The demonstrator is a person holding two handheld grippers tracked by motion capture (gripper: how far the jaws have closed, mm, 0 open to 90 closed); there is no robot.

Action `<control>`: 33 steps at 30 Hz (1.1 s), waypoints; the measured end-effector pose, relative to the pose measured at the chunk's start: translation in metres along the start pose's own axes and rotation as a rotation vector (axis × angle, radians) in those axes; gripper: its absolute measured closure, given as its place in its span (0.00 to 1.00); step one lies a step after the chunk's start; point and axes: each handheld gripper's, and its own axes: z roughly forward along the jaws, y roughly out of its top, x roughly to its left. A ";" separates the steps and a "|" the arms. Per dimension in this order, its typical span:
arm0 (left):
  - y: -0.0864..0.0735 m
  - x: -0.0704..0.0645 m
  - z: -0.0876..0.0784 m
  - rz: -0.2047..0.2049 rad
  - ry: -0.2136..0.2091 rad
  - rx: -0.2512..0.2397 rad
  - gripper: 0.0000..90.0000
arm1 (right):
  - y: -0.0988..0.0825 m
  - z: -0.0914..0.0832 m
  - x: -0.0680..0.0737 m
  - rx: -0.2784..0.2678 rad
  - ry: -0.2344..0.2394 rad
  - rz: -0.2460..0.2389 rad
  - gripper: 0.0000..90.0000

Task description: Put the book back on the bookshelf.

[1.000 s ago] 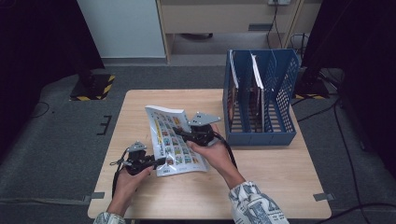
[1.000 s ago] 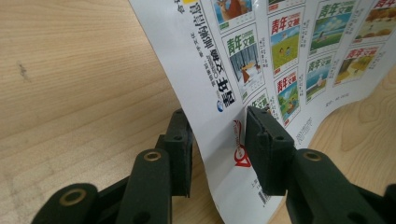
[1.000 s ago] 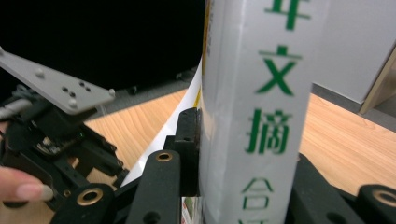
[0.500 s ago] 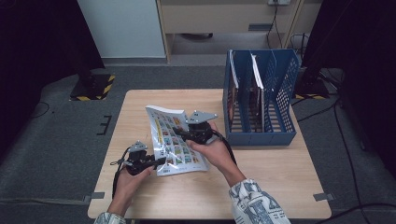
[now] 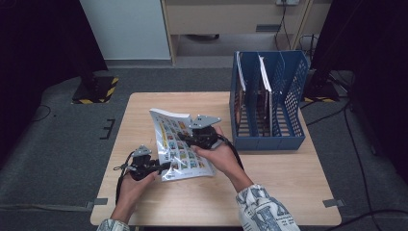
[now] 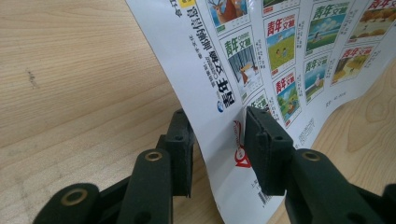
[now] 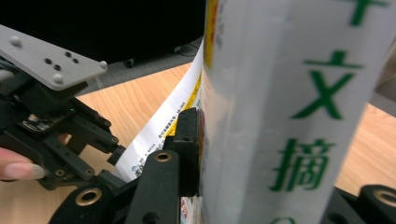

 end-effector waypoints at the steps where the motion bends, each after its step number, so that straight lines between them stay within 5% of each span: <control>1: 0.000 0.000 0.000 0.000 0.000 0.000 0.70 | 0.000 0.000 0.000 0.000 0.000 0.000 0.80; 8: 0.004 0.004 -0.009 0.004 0.051 -0.047 0.74 | 0.000 -0.005 -0.001 -0.087 0.002 0.002 0.82; 19: 0.006 0.002 -0.015 0.059 0.138 -0.075 0.75 | -0.001 -0.012 0.002 -0.139 0.064 -0.009 0.80; 33: 0.005 0.002 -0.016 0.076 0.136 -0.083 0.76 | 0.005 -0.015 0.000 -0.206 0.101 0.022 0.77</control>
